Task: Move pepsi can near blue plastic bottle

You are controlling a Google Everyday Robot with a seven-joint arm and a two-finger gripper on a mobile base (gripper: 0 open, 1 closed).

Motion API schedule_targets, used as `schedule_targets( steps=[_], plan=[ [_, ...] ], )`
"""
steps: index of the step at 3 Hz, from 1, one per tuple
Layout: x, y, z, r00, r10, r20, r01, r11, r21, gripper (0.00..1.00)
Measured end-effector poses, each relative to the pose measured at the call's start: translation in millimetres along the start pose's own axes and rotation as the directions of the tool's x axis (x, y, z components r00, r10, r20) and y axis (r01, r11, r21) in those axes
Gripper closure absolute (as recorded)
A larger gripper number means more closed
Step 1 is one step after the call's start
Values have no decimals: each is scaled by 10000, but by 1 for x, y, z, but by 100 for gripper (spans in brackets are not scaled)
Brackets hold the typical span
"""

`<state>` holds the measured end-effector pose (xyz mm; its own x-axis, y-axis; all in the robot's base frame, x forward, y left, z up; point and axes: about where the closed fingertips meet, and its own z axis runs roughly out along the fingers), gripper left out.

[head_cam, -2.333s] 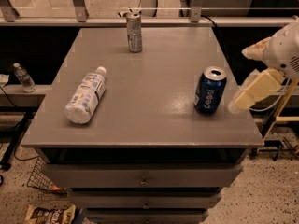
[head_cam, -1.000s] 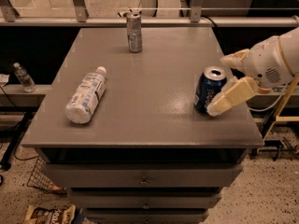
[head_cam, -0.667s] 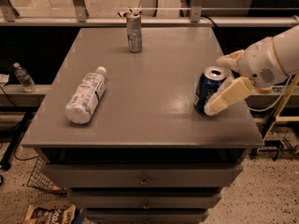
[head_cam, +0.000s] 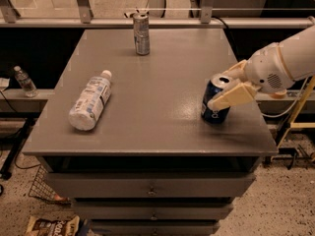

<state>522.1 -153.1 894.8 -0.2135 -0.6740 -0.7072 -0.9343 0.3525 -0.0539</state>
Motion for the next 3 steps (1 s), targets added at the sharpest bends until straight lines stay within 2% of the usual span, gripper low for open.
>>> schedule_targets(
  steps=[1,2,3],
  plan=[
    [-2,-1,-2,9995,-142,272,142,9999,-21,60],
    [-18,-4,-20,9939,-712,842,698,9974,197,83],
    [-41,-12,-55,9705,-1670,1741,1595,9856,563,100]
  ],
)
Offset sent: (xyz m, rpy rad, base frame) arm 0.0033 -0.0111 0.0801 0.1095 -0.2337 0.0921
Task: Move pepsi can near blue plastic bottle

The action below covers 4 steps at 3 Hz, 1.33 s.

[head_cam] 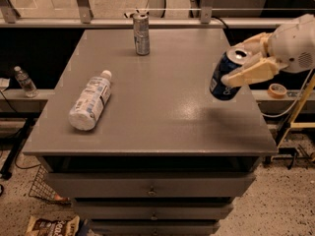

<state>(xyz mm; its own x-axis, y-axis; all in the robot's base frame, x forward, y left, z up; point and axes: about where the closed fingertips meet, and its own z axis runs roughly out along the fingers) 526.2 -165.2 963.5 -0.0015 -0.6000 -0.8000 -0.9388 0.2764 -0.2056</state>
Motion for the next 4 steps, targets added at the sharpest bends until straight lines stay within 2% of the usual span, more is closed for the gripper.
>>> schedule_targets(
  steps=[1,2,3,4],
  plan=[
    [-7,-3,-2,9998,-177,83,177,9998,69,100],
    [-26,6,24,9977,-658,141,666,9955,-667,100],
    [-55,23,65,9901,-1398,116,1396,9734,-1819,100],
    [-73,41,117,9787,-2053,-61,1937,9321,-3062,100]
  ],
)
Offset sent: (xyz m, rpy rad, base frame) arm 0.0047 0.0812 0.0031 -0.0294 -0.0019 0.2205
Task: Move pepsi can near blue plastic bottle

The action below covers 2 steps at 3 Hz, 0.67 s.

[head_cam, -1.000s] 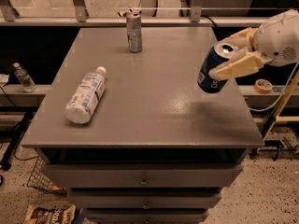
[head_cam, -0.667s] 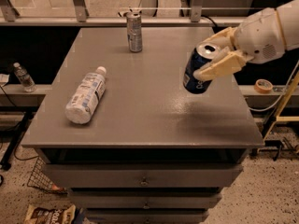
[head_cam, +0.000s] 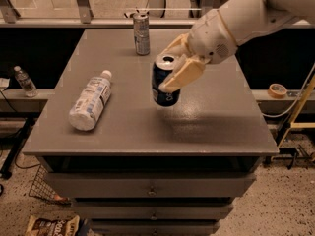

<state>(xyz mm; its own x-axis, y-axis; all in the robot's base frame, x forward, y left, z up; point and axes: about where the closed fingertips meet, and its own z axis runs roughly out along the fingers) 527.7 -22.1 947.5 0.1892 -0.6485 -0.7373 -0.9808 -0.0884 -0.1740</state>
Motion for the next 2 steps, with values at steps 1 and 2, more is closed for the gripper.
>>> schedule_targets(
  steps=[1,2],
  plan=[
    [-4,-3,41,9996,-192,-196,173,9955,-934,100],
    [-10,-6,70,9997,-239,47,243,9866,-1611,100]
  ],
)
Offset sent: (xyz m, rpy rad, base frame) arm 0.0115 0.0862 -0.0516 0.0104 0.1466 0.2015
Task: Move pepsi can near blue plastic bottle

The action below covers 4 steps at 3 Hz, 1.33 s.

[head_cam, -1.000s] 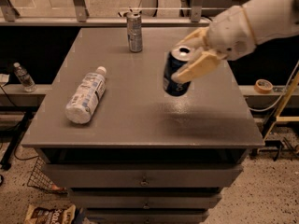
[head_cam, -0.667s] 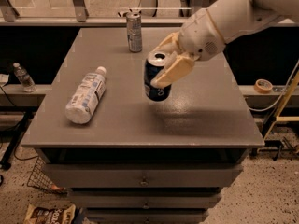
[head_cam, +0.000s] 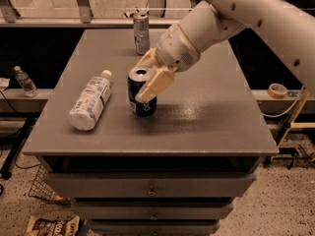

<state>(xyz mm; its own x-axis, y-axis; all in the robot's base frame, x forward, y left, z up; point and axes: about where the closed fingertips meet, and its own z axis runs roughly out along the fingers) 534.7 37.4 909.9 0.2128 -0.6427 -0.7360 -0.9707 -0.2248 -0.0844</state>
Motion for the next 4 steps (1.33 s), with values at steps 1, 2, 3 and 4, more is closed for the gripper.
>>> schedule_targets(
  steps=[1,2,3,4],
  plan=[
    [-7,-6,15,9984,9,566,14,9992,-400,100],
    [-16,-12,24,9937,-49,1118,121,9979,-642,100],
    [-22,-15,34,9917,-202,1272,307,9963,-805,100],
    [-22,-15,45,9954,-488,822,554,9953,-799,100]
  ],
)
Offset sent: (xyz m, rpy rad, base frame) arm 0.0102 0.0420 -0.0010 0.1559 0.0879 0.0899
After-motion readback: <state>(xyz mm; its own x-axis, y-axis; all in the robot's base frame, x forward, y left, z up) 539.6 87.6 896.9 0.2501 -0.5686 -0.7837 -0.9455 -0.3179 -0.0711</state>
